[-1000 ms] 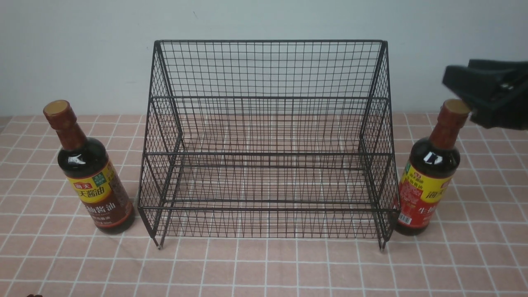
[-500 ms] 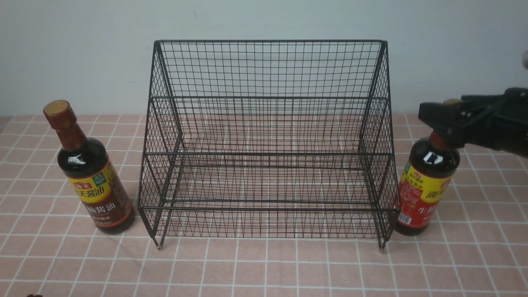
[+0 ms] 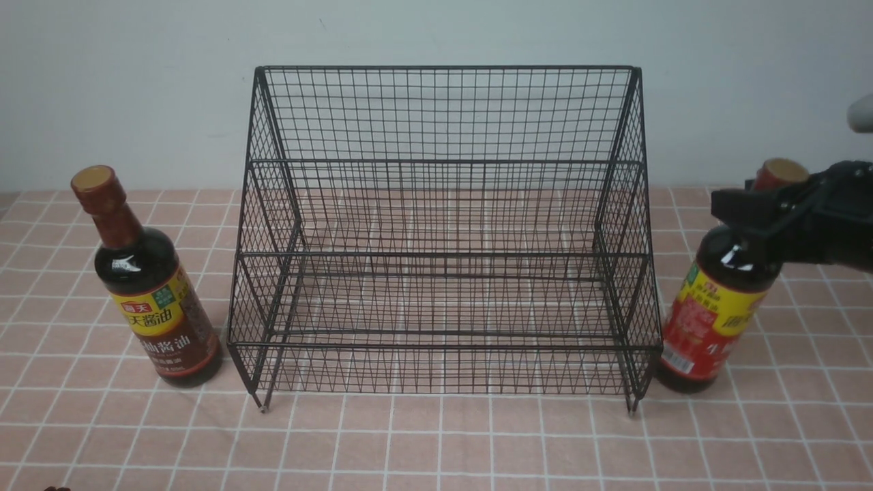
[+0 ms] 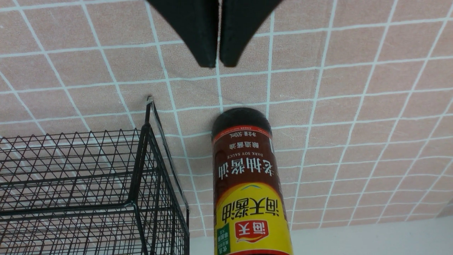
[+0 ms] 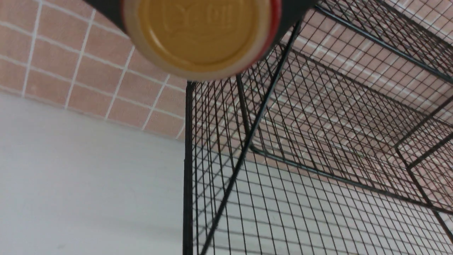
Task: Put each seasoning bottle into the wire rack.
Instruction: Use the right arm to put the condiment bottle back on the shelf
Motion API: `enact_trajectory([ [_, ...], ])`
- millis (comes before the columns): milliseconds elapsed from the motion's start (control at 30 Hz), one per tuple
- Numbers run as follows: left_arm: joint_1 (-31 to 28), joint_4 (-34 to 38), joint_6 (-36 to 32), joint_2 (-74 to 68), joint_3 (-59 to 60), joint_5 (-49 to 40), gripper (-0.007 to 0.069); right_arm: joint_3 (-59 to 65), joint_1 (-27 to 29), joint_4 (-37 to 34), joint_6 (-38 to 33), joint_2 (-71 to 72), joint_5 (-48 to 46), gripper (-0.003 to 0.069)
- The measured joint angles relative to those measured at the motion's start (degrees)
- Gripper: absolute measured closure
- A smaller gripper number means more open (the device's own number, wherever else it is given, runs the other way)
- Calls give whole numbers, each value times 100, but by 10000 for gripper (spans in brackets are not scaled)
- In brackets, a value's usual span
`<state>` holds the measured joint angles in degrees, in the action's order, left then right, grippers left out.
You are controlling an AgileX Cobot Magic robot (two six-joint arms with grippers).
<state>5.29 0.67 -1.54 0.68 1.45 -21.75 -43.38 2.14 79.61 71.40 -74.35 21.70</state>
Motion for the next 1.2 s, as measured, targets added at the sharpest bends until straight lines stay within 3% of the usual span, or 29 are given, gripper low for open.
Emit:
enact_trajectory([
  [233,0,0,0,0,0,0,631,-841,0,291,301,923,189,391],
  [433,0,0,0,0,0,0,631,-2169,0,811,1347,853,1780,391],
  [667,0,0,0,0,0,0,631,-2767,-11,910,1792,333,2493,391],
  [867,0,0,0,0,0,0,631,-3050,-563,1000,1716,-331,2239,391],
  [1067,0,0,0,0,0,0,631,-3455,-1490,955,1282,-1016,1315,391],
  [1200,0,0,0,0,0,0,631,-3706,-1781,845,1137,-1383,761,391],
])
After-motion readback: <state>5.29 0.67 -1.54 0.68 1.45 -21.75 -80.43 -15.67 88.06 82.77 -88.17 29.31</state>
